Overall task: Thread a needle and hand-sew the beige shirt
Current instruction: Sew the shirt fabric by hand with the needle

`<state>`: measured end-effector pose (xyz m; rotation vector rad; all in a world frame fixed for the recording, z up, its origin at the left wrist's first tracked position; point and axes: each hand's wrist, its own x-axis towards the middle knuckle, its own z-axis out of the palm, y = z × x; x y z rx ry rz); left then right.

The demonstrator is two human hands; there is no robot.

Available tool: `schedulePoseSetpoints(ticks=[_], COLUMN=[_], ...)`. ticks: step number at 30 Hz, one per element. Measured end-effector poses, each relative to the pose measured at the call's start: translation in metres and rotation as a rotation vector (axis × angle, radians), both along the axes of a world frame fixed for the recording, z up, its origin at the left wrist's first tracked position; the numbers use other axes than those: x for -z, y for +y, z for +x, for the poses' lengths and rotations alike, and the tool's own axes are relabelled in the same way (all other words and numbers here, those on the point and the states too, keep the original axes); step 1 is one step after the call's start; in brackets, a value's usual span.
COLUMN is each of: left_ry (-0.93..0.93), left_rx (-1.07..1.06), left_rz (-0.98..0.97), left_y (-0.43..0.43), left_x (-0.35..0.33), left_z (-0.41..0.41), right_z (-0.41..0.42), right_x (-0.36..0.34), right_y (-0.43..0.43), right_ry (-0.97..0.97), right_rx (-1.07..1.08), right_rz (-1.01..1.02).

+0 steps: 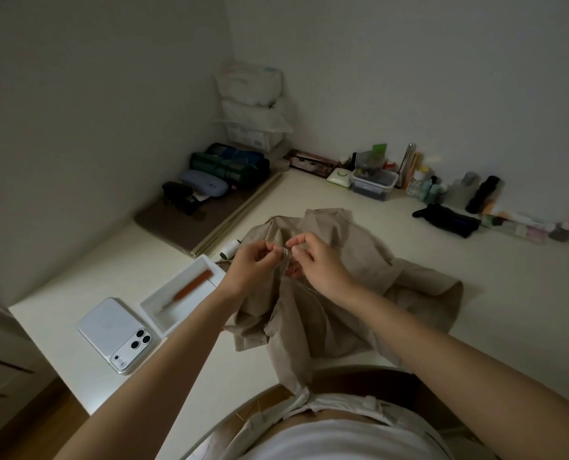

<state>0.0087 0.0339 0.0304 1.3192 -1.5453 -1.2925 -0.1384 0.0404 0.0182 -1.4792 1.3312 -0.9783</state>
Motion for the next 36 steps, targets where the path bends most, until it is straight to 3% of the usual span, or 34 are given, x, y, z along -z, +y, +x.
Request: schedulePoseSetpoints(ticks=[15,21,31,36], left_ry=[-0.173,-0.182,-0.227,-0.331], left_rx=[0.094,0.098,0.133,0.065], left_rz=[-0.123,-0.156,-0.199,-0.175], left_y=[-0.002,0.0,-0.004,-0.01], left_x=[0.008,0.005,0.012,0.024], left_z=[0.003,0.004,0.009,0.019], right_z=[-0.008,-0.005,-0.005,-0.003], right_x=[-0.007,-0.008,-0.015,-0.03], right_y=[-0.002,-0.002,0.0,-0.003], right_ry=[0.221,0.129,0.163,-0.019], right_rx=[-0.05,-0.026,-0.072,0.042], right_rz=[-0.099,-0.06,-0.074,-0.114])
